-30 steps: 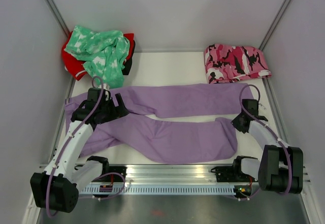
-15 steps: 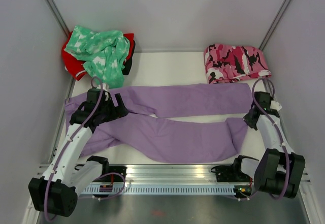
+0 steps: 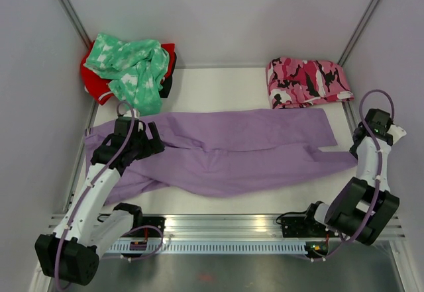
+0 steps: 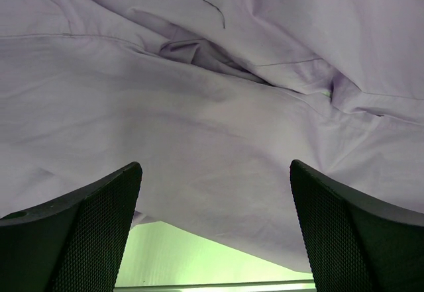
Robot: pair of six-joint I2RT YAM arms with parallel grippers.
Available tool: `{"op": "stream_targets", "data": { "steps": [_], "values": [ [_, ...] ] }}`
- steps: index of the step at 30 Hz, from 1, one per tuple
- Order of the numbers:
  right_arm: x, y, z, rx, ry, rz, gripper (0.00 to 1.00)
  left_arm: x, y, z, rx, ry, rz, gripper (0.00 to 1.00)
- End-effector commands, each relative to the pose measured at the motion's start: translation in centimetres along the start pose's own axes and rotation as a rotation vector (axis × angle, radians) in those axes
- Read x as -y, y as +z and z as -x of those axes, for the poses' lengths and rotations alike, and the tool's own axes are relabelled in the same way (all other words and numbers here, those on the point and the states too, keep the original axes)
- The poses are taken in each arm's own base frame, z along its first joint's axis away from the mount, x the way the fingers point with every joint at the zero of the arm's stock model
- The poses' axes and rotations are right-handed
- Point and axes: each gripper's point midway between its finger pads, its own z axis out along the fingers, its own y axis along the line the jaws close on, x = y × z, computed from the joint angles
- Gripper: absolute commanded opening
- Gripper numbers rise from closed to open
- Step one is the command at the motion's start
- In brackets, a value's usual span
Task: Fold and stack the trousers
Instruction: Flatten the trousers out
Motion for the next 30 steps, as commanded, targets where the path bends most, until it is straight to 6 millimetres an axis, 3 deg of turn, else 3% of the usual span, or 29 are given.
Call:
{"op": "stream_targets", "data": {
  "steps": [1,7,9,10,11,13,14,15,16,17,18,20,21,23,24,26,27,28,30],
  "values": [
    [3.1,-0.7,1.7,0.018,-0.022,-0.110,0.00,-0.6,-0.4,0.5,0.036,-0.033,0.040,0.98],
    [4.5,-3.4,-0.3,-0.040,0.131,-0.157,0.00,-0.6,-0.4,0.6,0.043,-0.034,0.045,0.98],
    [3.7,-3.9,-1.3,-0.061,0.182,-0.099,0.20,-0.6,-0.4,0.6,0.041,-0.030,0.047,0.98],
    [3.4,-3.8,-1.8,-0.079,0.184,-0.079,0.23,-0.5,-0.4,0.7,0.042,-0.025,0.044,0.98],
    [3.0,-4.1,-1.8,-0.078,0.193,-0.049,0.37,-0.5,-0.4,0.6,0.036,-0.019,0.045,0.98],
    [1.8,-5.1,-1.1,-0.074,0.198,0.024,0.42,-0.6,-0.4,0.6,0.035,-0.016,0.052,0.98],
    [1.5,-5.8,-0.5,-0.053,0.206,0.054,0.66,-0.6,-0.4,0.7,0.038,-0.018,0.057,0.98],
    [1.0,-6.4,0.1,-0.033,0.198,0.087,0.74,-0.7,-0.3,0.6,0.032,-0.017,0.063,0.98],
    [-0.9,-7.8,1.6,0.013,0.185,0.201,0.79,-0.7,-0.4,0.8,0.036,-0.024,0.068,0.98],
    [-2.2,-8.5,2.1,0.040,0.113,0.283,0.95,-0.7,-0.4,0.9,0.037,-0.029,0.071,0.98],
    [-4.5,-9.3,3.1,0.086,0.078,0.396,0.98,-0.6,-0.3,1.1,0.035,-0.047,0.076,0.98],
    [-7.6,-10.6,2.4,0.073,0.030,0.557,0.98,-0.6,-0.1,1.0,0.021,-0.079,0.091,1.00],
    [-10.2,-11.1,1.1,0.070,-0.035,0.660,0.96,-0.4,0.1,1.1,0.013,-0.108,0.093,1.00],
    [-12.7,-11.4,-1.3,0.043,-0.115,0.722,0.95,-0.8,0.2,1.2,0.000,-0.164,0.111,1.00],
    [-14.4,-11.9,-4.0,0.023,-0.213,0.751,0.94,-1.0,0.1,1.5,0.001,-0.205,0.118,1.00],
    [-14.9,-9.7,-7.0,-0.014,-0.307,0.660,0.93,-2.3,0.4,2.2,-0.002,-0.285,0.143,1.00],
    [-15.4,-9.6,-8.6,-0.031,-0.357,0.651,0.93,-3.0,0.4,2.5,0.002,-0.314,0.157,1.00],
    [-15.5,-8.5,-9.7,-0.067,-0.367,0.619,0.93,-5.0,0.4,3.3,0.021,-0.381,0.202,1.00],
    [-16.1,-7.8,-12.5,-0.104,-0.409,0.634,0.94,-7.1,0.0,3.9,0.036,-0.448,0.254,1.00]
  ]
}}
